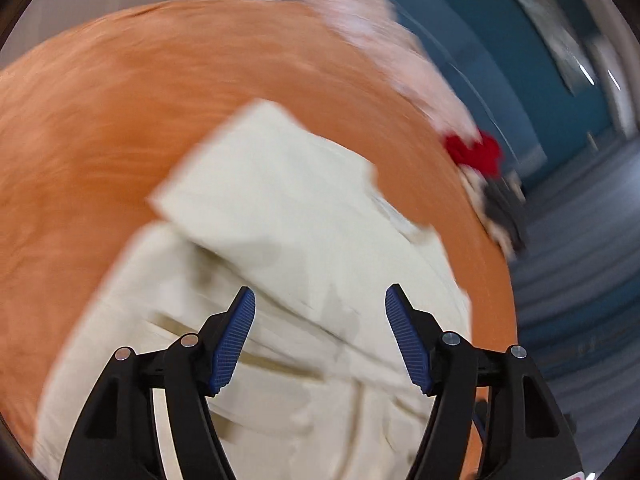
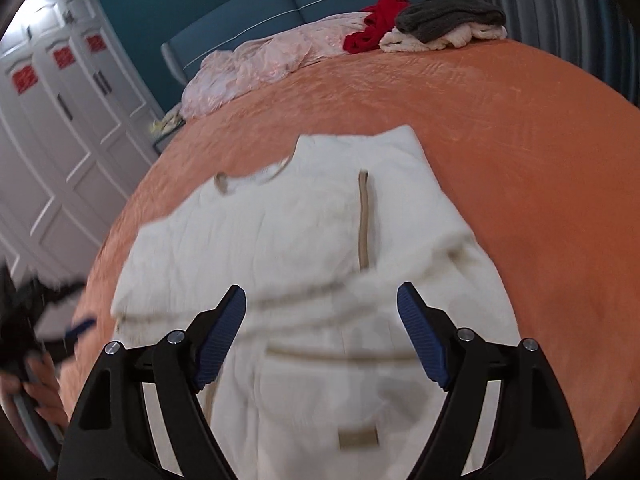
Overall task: Fold large clothes
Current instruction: 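Fold the held sleeve across the jacket body with the left tool and release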
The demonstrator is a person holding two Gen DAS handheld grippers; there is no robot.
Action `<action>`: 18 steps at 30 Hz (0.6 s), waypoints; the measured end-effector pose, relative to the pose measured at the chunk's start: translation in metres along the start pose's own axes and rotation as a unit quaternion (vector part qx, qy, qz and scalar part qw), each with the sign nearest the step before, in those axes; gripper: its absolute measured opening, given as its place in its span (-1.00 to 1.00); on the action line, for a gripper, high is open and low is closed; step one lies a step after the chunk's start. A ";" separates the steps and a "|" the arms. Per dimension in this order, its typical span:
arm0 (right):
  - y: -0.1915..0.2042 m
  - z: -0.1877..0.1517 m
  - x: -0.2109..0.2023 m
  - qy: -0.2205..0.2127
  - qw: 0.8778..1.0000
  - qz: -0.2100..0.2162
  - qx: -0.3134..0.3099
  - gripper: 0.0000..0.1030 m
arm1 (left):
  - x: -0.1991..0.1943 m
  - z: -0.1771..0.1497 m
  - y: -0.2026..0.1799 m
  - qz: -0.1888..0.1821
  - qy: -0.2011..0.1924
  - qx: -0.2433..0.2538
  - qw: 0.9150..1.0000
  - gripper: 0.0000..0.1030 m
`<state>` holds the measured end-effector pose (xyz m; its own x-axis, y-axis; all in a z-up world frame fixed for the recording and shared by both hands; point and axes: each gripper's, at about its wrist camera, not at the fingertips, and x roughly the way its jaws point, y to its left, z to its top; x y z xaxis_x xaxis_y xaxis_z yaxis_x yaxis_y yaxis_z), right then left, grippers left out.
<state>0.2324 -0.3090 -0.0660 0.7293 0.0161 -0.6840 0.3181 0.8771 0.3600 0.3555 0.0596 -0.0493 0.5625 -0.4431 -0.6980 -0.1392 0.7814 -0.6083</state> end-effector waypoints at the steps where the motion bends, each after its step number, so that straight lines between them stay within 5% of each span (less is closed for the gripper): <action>1: 0.000 0.006 0.008 0.001 1.000 -0.008 0.004 0.47 | -0.001 0.007 0.015 0.008 -0.003 -0.015 1.000 0.26; 8: -0.013 0.023 0.056 0.037 0.998 -0.011 0.055 0.47 | 0.024 0.038 0.065 0.015 0.021 -0.085 0.996 0.25; 11: -0.019 0.020 0.072 0.059 0.995 0.009 0.086 0.14 | 0.035 0.040 0.076 -0.003 0.041 -0.116 0.992 0.19; 12: -0.020 0.019 0.075 0.065 0.994 0.014 0.092 -0.08 | 0.041 0.041 0.077 -0.008 0.047 -0.124 0.991 0.11; 14: -0.014 0.020 0.079 0.073 0.994 0.019 0.083 -0.70 | 0.044 0.043 0.075 -0.006 0.048 -0.118 0.992 -0.45; 16: -0.001 0.029 0.067 0.052 0.996 0.029 0.059 -0.76 | 0.041 0.048 0.071 0.007 0.036 -0.103 0.994 -0.77; 18: 0.017 0.043 0.037 0.004 0.998 0.050 0.025 -0.77 | 0.029 0.055 0.063 0.008 0.014 -0.084 0.996 -0.87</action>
<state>0.2907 -0.3142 -0.0584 0.7543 0.1068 -0.6477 0.2733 0.8460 0.4577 0.4079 0.1202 -0.0869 0.5372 -0.4452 -0.7164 -0.2838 0.7044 -0.6506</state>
